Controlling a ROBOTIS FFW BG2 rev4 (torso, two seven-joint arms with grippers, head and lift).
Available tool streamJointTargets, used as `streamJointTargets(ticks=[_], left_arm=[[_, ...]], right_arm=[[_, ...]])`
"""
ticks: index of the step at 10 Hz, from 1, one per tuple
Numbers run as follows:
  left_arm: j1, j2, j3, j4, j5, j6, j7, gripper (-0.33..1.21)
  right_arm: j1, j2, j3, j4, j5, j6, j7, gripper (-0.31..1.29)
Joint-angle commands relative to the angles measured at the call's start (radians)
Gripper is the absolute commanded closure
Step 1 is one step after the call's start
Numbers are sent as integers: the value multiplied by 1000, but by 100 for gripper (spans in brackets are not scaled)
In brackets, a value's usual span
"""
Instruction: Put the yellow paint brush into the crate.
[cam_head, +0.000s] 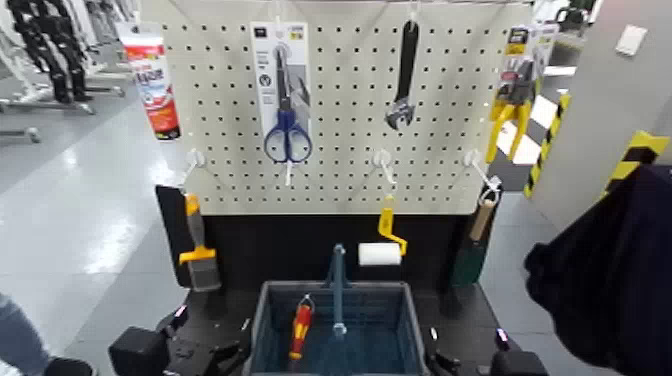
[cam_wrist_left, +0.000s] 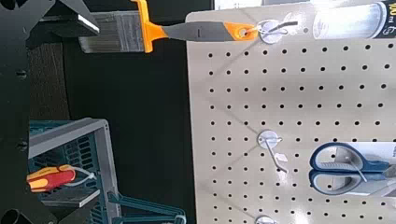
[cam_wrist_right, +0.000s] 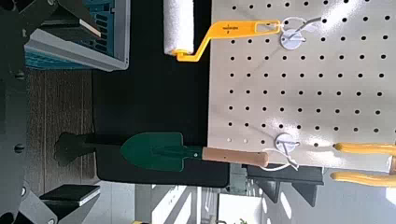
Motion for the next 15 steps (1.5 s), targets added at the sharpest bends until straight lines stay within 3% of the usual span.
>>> streamJointTargets(ticks=[1,5,8,12,15], left_arm=[[2,-3,4,0,4,2,0,10],[0,-5,13,0,7,6,-8,10],[-40,0,90,-1,8,55,-111,10],[-129,76,177,37,33,126,-267,10],[-232,133,205,131,70,146,-362,10]], right_arm=[[1,2,1,0,0,0,0,14],[1,3,3,2,0,1,0,14],[1,5,4,3,-2,1,0,14],[-2,5,7,6,-2,4,0,14],[-5,5,10,8,-3,4,3,14]])
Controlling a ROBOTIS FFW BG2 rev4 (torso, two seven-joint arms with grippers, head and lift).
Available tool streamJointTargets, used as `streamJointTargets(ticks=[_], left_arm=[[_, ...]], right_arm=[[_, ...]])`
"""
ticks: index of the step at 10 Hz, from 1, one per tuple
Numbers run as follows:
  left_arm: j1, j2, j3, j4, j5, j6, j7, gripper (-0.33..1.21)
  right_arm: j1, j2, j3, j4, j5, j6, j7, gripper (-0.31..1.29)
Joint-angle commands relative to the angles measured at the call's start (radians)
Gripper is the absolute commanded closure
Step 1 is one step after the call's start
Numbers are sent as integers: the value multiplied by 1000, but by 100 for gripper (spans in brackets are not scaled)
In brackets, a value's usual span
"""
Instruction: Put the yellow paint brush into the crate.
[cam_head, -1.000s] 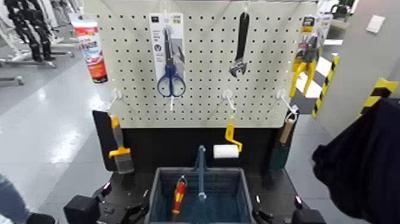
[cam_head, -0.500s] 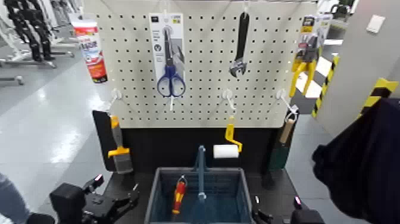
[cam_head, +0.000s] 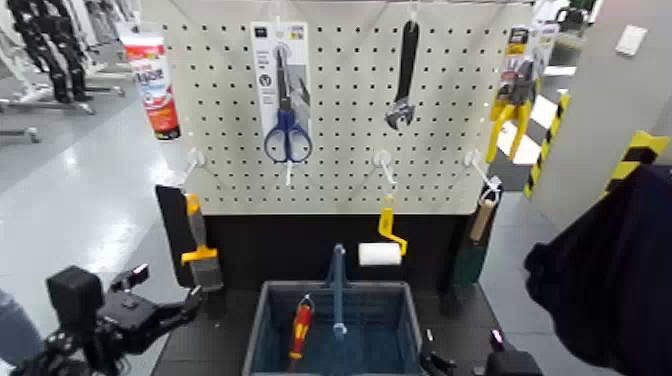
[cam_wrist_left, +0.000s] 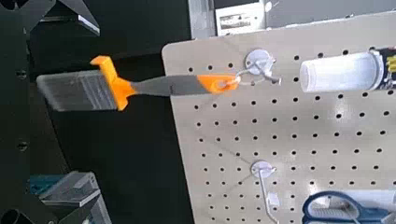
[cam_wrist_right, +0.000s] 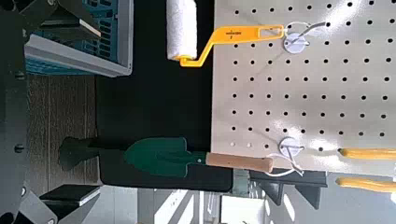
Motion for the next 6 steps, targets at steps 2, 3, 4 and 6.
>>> streamJointTargets(ticks=[2,3,4,6], left_arm=[[-133,58,6,135,35,18,-103,10],[-164,75,0,167,38,25,-119,10],[-195,94,-12,205,40,24,-133,10],[-262,132,-60,289,66,12,-149,10]], right_arm=[[-4,-2,2,0,-1,1,2,14],[-6,0,4,2,-1,1,2,14],[-6,0,5,3,-3,1,2,14],[-9,0,8,8,-3,-1,4,14]])
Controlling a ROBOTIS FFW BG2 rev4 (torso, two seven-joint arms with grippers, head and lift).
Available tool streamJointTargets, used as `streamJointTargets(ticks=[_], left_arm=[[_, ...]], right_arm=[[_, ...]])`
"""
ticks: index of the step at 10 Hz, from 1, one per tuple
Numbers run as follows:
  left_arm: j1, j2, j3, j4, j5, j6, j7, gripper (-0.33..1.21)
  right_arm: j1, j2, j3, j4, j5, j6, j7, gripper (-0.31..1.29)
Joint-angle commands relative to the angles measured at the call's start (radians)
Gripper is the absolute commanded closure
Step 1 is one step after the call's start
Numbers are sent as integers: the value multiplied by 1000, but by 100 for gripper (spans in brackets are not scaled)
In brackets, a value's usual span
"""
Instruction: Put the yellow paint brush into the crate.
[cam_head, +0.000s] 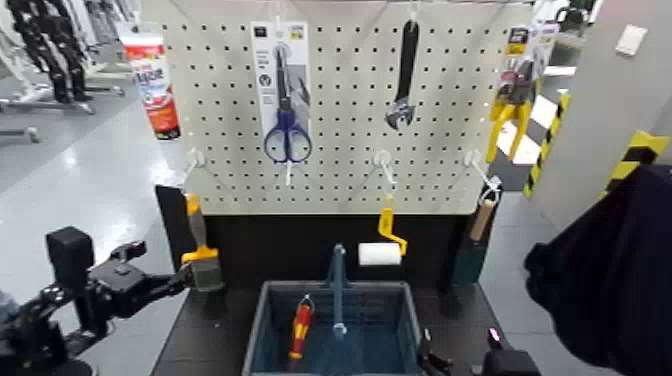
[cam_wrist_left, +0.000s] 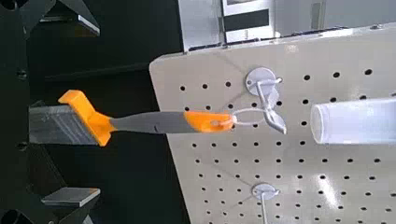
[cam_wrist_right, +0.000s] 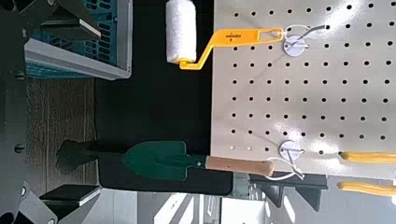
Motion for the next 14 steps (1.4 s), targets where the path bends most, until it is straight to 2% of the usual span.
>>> streamJointTargets(ticks=[1,4,10,13,14], left_arm=[[-89,41,-76,105,30,-18,-22,10],[-184,66,-157,211,82,-40,-90,10],[-264,87,-212,280,135,-36,-154,10],[-267,93,-209,280,133,-32,-163,11],[-267,93,-209,279,132,-29,-165,22]], right_arm=[[-4,0,4,4,-1,0,0,14],[-12,-1,13,10,-2,1,2,14],[-19,-1,21,19,-10,-2,2,14],[-21,-1,21,24,-11,-5,3,14],[-22,-5,23,24,-13,-5,3,14]])
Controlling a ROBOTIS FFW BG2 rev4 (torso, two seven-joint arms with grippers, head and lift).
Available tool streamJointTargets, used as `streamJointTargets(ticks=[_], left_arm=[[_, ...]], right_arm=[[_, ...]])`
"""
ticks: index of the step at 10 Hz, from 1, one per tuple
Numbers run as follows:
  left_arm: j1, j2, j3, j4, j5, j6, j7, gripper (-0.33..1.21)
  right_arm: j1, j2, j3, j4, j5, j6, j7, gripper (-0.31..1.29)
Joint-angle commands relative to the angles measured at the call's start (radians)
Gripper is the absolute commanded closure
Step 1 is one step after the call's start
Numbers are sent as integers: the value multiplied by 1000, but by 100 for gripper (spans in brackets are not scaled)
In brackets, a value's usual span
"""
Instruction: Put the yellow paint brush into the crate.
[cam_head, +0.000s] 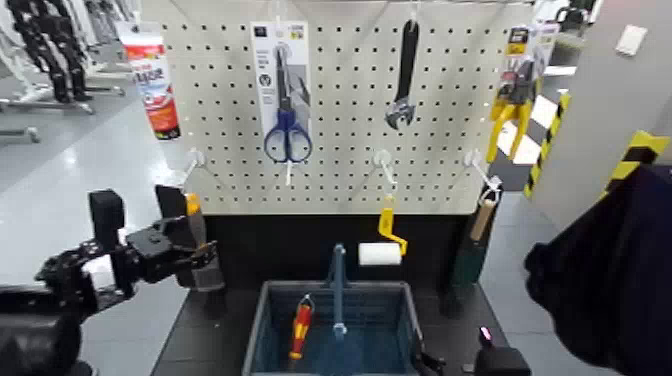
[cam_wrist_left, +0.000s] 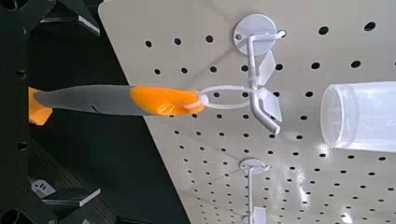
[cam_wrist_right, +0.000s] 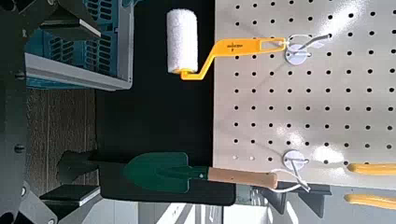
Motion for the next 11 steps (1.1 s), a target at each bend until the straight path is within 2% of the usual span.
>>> streamJointTargets(ticks=[1,3,4,5,6,11], left_arm=[[-1,3,2,-3,-6,5,-1,51],[-1,3,6,-3,-7,10,0,84],[1,3,11,-6,-9,11,2,94],[2,3,12,-12,-15,14,6,95],[5,1,16,-15,-15,21,16,107],[24,-3,23,-39,-27,28,28,114]], right_arm=[[-2,-4,1,1,-1,-3,0,14],[-2,-4,1,1,-1,-4,0,14],[-2,-4,0,1,-1,-6,0,14],[-1,-4,0,3,-3,-6,0,14],[-1,-4,0,4,-3,-6,0,14],[-1,-3,0,6,-5,-3,0,14]])
